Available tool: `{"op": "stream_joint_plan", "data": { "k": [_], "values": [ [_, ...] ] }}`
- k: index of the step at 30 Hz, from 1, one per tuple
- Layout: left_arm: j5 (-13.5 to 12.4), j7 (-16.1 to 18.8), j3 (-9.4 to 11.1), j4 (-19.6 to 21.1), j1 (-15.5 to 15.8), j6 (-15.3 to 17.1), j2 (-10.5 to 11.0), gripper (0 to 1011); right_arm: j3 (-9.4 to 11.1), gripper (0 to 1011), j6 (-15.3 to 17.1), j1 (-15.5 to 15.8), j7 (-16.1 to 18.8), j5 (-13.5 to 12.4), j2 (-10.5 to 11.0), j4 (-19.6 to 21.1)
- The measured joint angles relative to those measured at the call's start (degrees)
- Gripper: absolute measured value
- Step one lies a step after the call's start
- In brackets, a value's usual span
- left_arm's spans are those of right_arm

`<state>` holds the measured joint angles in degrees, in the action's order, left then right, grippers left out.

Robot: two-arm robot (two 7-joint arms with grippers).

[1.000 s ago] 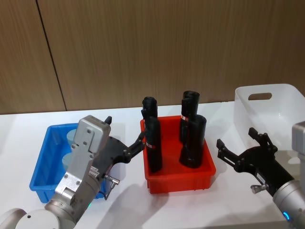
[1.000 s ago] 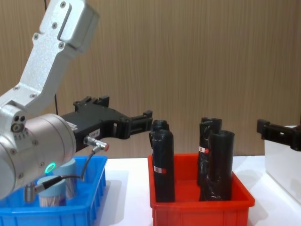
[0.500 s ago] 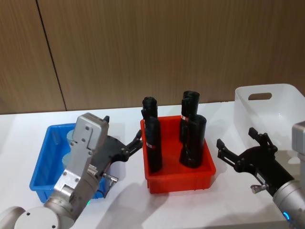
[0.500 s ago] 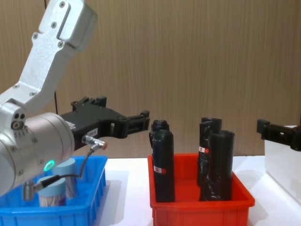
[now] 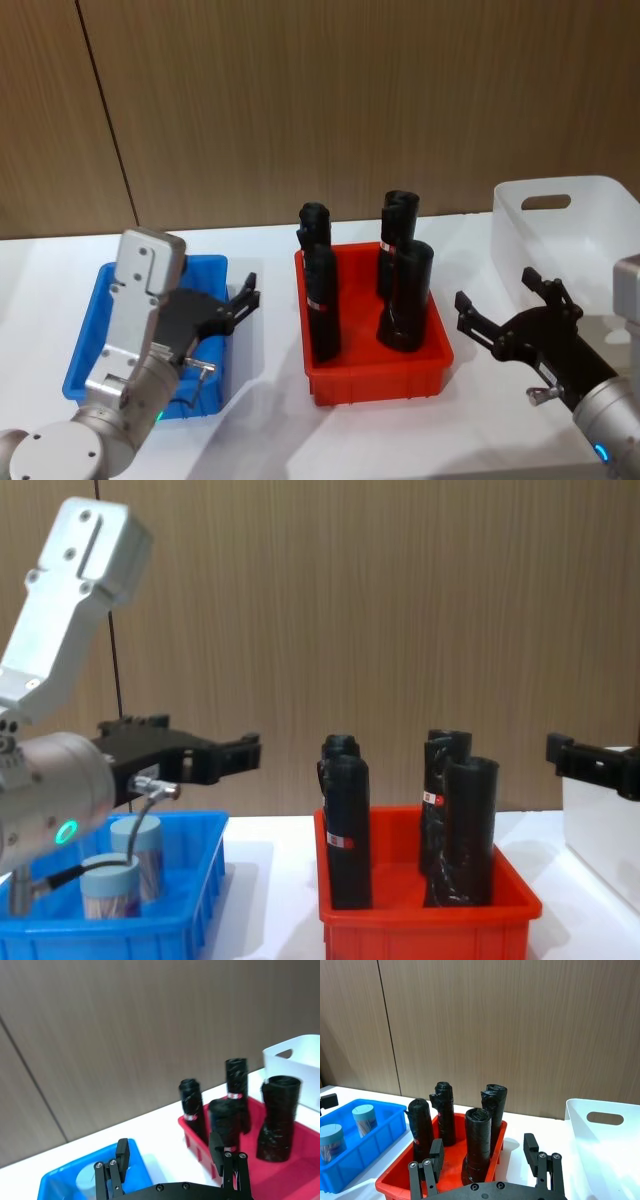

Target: Pick the cotton swabs from the blue box and place them into the white box.

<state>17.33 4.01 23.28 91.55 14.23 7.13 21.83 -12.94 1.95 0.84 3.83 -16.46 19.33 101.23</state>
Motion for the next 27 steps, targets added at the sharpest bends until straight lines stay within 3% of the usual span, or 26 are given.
{"op": "stream_joint_plan", "data": {
  "k": [12,27],
  "values": [
    [6.0,1.2,-2.4,-3.9,1.1,3.7,0.1,1004,0.0,1001,0.0,0.0,0.0,0.0,0.0,0.0],
    [9.3,-0.7,-4.5,-11.1,4.1,6.1,-0.6,1004,0.0,1002,0.0,0.0,0.0,0.0,0.0,0.0]
  ]
}}
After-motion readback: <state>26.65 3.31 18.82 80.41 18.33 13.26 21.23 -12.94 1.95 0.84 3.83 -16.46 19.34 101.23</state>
